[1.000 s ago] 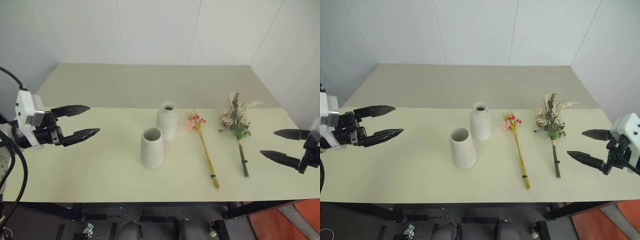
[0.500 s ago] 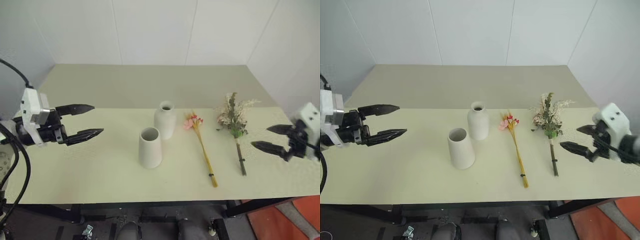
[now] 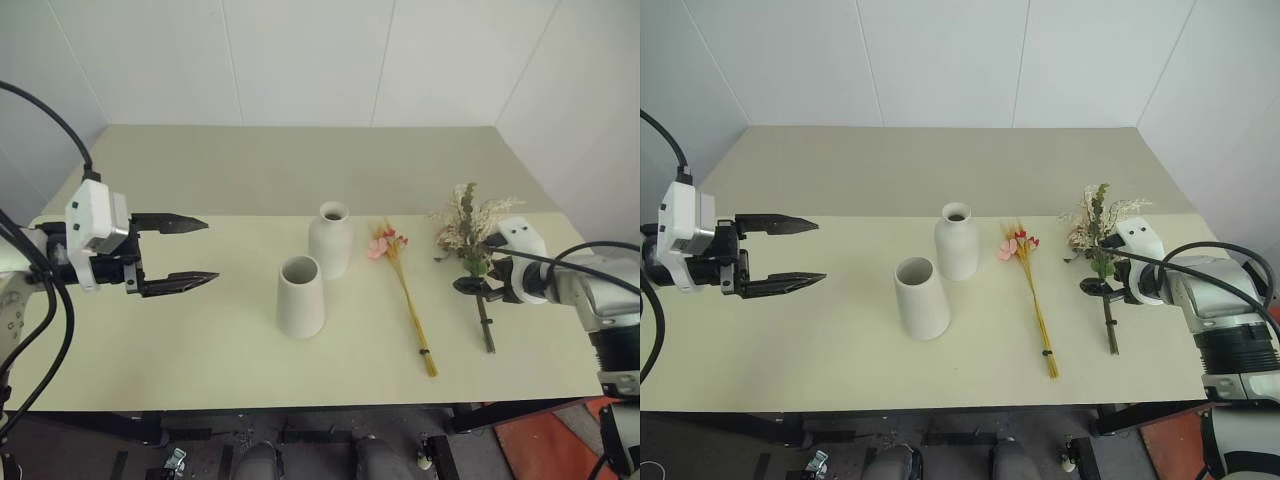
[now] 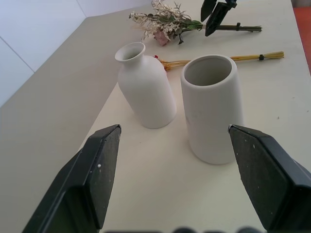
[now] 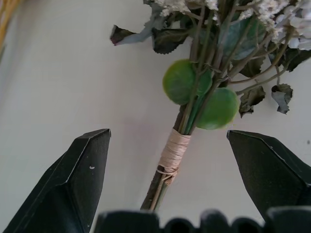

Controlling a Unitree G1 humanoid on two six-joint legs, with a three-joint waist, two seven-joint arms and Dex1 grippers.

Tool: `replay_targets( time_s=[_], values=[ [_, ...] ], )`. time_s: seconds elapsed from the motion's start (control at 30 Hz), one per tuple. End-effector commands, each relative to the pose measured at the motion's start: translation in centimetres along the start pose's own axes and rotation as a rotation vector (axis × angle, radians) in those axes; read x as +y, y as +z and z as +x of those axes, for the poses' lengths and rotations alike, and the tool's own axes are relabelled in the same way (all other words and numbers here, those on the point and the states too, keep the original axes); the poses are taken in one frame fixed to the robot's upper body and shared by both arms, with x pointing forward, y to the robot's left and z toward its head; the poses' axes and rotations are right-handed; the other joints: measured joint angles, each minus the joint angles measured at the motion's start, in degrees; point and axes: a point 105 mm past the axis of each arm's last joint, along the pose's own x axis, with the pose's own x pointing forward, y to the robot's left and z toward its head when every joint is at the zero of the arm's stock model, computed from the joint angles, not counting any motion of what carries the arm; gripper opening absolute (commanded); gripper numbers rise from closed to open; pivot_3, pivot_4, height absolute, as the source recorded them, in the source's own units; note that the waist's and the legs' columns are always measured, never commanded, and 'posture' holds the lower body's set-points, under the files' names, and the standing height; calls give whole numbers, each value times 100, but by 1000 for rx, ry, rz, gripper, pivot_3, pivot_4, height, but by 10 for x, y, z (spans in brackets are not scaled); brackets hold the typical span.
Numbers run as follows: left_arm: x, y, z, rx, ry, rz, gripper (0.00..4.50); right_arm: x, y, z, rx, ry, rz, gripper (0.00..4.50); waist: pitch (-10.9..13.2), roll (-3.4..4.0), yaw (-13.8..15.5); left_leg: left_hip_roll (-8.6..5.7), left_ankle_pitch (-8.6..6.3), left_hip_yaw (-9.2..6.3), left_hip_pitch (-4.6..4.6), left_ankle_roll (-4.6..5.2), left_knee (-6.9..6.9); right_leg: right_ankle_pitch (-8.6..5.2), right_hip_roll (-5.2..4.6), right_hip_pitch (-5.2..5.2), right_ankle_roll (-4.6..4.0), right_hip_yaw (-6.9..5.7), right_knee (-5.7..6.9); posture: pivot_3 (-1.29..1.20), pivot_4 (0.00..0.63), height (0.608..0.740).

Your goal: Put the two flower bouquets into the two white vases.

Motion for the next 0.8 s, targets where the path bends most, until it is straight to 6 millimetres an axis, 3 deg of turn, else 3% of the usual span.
replay_targets(
  time_s=[0.03,0.1,0.37,0.43,0.53,0.57,0.67,0.8],
  values=[
    [-1,8,-2,-9,6,43,3894,-11,9,-2,-18,-42,3,4098,0,0,-5,0,0,0,0,0,0,0,0,0,0,0,0,0,150,740],
    [-1,7,-3,-6,11,40,3894,-12,9,0,-10,-29,16,3569,0,0,-8,0,0,0,-1,0,0,0,0,0,0,0,-1,0,150,740],
    [-4,4,-4,-7,23,26,3894,-11,11,8,9,0,50,716,0,0,-13,1,0,0,2,0,-1,0,1,1,0,0,2,0,150,740],
    [-4,4,-4,-7,25,24,3894,-12,13,9,5,-6,64,211,0,0,-13,1,0,0,1,0,-1,0,0,0,0,0,1,0,150,740],
    [-3,4,-6,-5,34,24,3894,-16,23,8,-34,-35,65,211,0,0,-15,0,0,0,1,0,-1,0,1,0,0,0,1,0,150,740],
    [-2,3,-6,-3,39,24,3894,-20,34,7,-100,-80,48,211,0,1,-17,0,0,0,1,0,-1,0,0,0,0,0,1,0,150,740],
    [-1,2,-9,8,50,20,3894,-30,81,-7,-394,-247,0,211,0,1,-39,1,0,1,2,0,-2,1,1,-1,0,2,3,0,150,740],
    [2,0,-15,3,79,0,3894,-17,146,-44,-831,-350,-34,211,2,4,-63,1,0,1,-1,0,-9,1,1,-10,0,3,6,0,150,740]
  ],
)
